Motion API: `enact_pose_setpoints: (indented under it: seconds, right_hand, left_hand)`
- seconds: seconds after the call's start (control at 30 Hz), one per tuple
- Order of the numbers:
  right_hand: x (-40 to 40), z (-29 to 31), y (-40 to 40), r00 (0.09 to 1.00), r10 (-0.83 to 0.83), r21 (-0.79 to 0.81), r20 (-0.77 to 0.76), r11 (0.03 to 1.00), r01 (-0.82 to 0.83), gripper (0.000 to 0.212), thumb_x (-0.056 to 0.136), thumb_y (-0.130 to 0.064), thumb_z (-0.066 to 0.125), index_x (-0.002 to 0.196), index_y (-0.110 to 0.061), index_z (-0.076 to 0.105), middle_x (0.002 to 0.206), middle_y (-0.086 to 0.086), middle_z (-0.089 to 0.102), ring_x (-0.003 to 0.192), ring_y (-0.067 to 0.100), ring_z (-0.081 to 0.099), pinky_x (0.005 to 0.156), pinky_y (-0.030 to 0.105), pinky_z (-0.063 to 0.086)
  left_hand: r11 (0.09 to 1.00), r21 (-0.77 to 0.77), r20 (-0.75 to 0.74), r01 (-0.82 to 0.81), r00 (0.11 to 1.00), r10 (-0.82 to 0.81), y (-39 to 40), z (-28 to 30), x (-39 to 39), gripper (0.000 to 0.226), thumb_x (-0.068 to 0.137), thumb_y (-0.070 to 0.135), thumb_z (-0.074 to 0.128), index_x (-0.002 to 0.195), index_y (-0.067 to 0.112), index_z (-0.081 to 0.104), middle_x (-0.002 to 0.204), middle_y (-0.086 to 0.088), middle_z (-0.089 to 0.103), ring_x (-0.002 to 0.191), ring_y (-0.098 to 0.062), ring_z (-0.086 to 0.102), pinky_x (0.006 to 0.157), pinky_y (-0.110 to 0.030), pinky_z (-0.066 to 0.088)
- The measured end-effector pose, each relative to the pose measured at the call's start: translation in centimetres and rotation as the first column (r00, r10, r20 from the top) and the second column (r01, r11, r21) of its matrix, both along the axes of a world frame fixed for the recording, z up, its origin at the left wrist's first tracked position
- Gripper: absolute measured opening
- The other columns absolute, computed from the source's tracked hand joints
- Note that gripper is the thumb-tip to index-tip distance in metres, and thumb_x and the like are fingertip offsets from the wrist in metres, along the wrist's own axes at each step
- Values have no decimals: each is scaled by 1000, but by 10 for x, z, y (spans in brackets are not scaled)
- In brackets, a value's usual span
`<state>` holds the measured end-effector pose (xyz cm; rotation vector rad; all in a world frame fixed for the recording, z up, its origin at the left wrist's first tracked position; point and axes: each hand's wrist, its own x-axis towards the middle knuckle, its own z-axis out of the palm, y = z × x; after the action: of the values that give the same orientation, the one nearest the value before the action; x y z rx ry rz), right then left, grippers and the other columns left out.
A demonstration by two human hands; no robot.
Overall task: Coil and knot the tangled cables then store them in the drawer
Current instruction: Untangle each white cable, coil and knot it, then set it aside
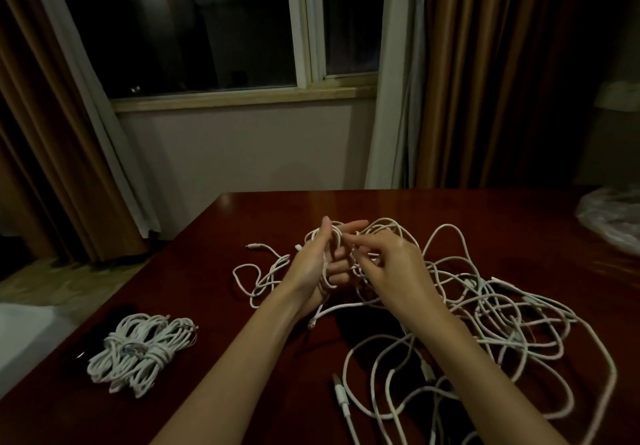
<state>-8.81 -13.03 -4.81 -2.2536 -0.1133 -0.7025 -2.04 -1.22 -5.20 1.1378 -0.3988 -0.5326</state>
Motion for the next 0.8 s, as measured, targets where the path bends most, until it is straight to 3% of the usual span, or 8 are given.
enact_pose_setpoints:
  seconds: [0.07,0.13,0.3,0.47,0.57,0.63,0.7,0.8]
  right_hand:
    - [-1,-1,2,999,26,-44,-24,999,-27,37,95,-13,58,127,-30,61,97,-10,59,76,-6,48,66,6,39]
    - [-1,1,3,1000,24,-43,-1,999,-24,32,92,-12,62,121,-25,66,100,-10,64,69,-11,49,65,4,39]
    - [-1,2,3,999,-11,-56,34,998,13,17,88,-15,69,103,-18,74,100,-6,71,83,-4,62,71,7,46]
    - [0,-3,3,998,-5,-29,-60,1000,3,18,89,-16,68,106,-17,74,103,-3,73,93,6,66,76,8,47]
    - [0,-2,1,983,50,56,-174,998,-41,20,89,-17,67,107,-23,71,93,-6,71,76,5,69,66,15,54]
    - [0,0,2,966,93,125,-239,990,-64,13,88,-15,68,100,-19,66,81,-6,69,65,4,68,56,15,53]
    - [0,0,1,951,124,143,-285,986,-85,8,88,-15,68,94,-18,64,75,-4,68,59,3,67,53,13,50]
    - [-1,2,0,934,153,99,-323,987,-127,3,90,-19,66,92,-17,68,73,-3,70,62,4,67,55,12,49]
  left_hand:
    - [995,58,44,-80,996,78,2,-1,1,53,104,44,25,101,15,69,85,-4,66,62,-9,62,59,-22,48]
    - [993,4,-18,-121,992,121,4,1,1,53,104,42,27,91,10,67,91,-9,70,79,-18,68,74,-33,53]
    - [969,-228,-226,-100,973,48,3,4,0,50,104,42,27,72,12,52,92,-10,70,89,-21,71,75,-33,57]
    - [964,-257,-238,-75,971,12,0,3,-3,47,104,42,28,68,16,43,64,-1,58,80,-19,71,78,-36,51]
    - [928,-332,-293,-169,954,69,0,2,0,47,104,42,30,66,17,42,49,5,40,58,-13,64,82,-36,48]
    - [888,-391,-340,-243,934,106,1,1,3,47,104,42,31,65,17,41,45,7,33,40,-7,45,65,-24,50]
    - [864,-423,-354,-272,928,119,3,2,5,46,104,41,31,65,17,39,43,8,28,32,-3,28,37,-14,30]
    - [851,-446,-323,-278,937,137,8,5,8,47,105,40,30,63,18,37,42,7,26,28,-3,21,30,-15,14]
